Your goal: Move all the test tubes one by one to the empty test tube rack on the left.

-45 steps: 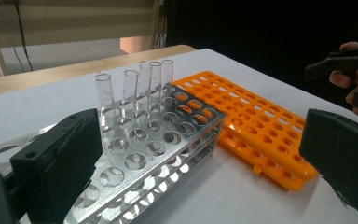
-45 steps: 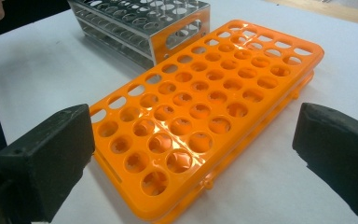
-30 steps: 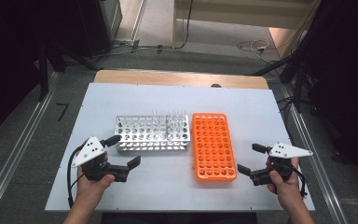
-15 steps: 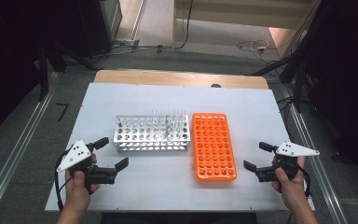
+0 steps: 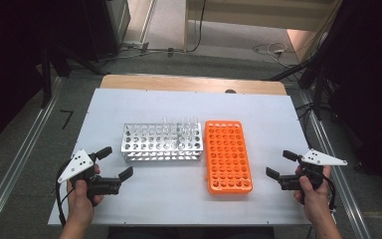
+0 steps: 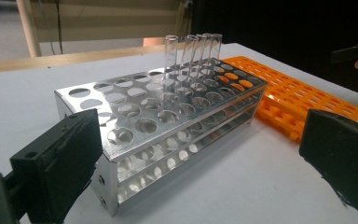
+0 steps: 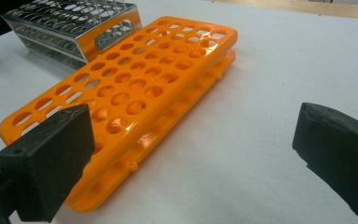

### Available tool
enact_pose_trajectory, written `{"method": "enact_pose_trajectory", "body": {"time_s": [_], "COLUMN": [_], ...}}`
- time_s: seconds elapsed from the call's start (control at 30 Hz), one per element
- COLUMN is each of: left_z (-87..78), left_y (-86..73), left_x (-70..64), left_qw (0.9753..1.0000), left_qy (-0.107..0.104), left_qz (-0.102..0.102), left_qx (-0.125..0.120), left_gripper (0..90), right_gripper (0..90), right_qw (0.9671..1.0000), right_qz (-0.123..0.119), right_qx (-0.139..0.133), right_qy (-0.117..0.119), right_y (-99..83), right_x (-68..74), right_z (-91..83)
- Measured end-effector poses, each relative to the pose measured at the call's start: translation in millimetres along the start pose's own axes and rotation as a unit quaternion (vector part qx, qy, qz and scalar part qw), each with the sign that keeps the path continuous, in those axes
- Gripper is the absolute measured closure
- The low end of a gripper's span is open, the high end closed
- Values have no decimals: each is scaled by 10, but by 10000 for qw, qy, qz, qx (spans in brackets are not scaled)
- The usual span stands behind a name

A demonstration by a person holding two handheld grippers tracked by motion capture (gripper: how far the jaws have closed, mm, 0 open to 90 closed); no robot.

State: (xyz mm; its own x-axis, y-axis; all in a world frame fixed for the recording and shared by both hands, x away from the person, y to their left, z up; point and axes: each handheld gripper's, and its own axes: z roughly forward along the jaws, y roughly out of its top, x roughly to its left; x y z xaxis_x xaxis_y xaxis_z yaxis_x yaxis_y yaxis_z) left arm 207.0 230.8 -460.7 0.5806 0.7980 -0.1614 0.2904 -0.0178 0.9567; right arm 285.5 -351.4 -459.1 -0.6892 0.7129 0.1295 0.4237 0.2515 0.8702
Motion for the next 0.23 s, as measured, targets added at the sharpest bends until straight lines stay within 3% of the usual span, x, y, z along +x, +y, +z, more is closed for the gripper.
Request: {"method": "enact_pose_trajectory", "body": {"time_s": [0.23], "left_z": [-5], "left_y": [-11], "left_x": [22], "left_qw": [10000], "left_qy": [-3], "left_qz": [-66], "left_qx": [22], "left_gripper": [0], "right_gripper": [0], "right_qw": [10000], "right_qz": [14], "right_qx": [53], "right_qy": [-17], "right_y": [-16], "right_x": [-4], "right_z": [24]}}
